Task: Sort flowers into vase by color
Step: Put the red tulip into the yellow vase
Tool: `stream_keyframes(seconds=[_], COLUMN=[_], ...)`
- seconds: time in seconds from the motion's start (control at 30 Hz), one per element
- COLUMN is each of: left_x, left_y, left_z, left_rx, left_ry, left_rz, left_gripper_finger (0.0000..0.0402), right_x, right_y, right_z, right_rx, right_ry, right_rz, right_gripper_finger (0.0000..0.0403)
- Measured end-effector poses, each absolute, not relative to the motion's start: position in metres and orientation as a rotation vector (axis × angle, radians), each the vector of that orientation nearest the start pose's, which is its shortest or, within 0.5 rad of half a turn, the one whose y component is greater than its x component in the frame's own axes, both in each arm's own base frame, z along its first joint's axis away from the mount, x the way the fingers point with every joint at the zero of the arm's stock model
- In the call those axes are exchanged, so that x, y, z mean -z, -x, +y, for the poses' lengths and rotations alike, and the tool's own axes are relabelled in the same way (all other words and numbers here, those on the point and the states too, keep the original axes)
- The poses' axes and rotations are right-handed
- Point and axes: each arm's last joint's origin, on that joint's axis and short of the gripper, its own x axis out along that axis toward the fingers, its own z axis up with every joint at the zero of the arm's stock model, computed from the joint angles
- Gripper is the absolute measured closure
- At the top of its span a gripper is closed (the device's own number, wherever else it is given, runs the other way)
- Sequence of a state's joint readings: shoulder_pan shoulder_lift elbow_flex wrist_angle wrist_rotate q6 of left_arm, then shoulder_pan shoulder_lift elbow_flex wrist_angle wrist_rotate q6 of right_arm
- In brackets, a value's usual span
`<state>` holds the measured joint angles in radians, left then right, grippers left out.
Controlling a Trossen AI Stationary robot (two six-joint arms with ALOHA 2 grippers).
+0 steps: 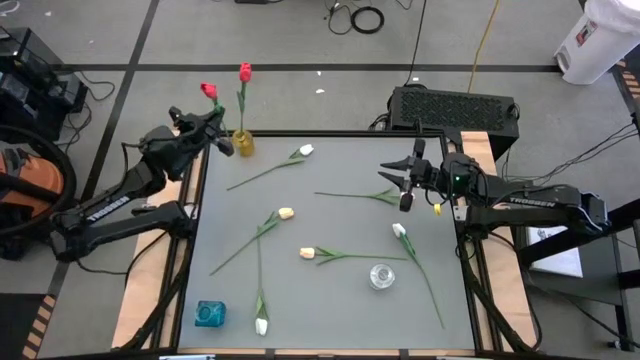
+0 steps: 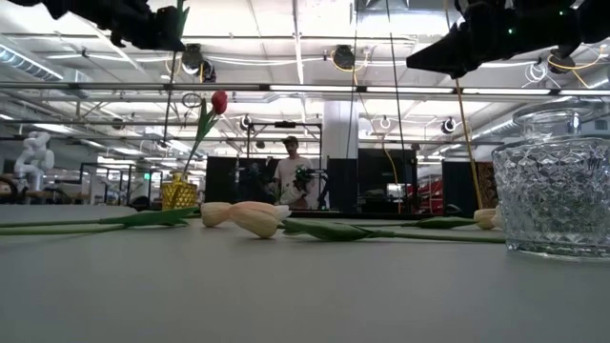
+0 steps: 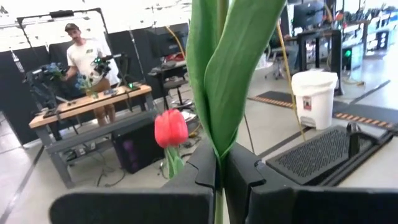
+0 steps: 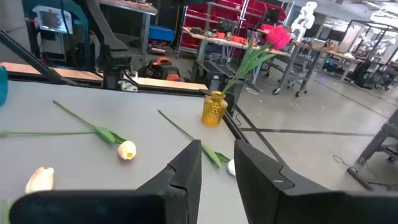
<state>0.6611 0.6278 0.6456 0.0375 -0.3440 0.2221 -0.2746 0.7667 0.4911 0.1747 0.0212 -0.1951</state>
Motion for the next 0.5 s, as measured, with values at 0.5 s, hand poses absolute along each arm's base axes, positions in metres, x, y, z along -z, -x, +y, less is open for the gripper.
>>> stream_keyframes(seconds=[0.5], left_x=[-0.309], left_y=[-0.114], left_z=[0.161], left_rx=[-0.955], left_ry=[-0.124], left_rz=[0.075], left_gripper_finger=[0.0391], right_x=[-0.266], right_y=[-0.173], right_z=[-0.044], right_rx=[0.256], right_ry=[0.181], right_rz=[0.142], right_gripper_finger=[0.0316])
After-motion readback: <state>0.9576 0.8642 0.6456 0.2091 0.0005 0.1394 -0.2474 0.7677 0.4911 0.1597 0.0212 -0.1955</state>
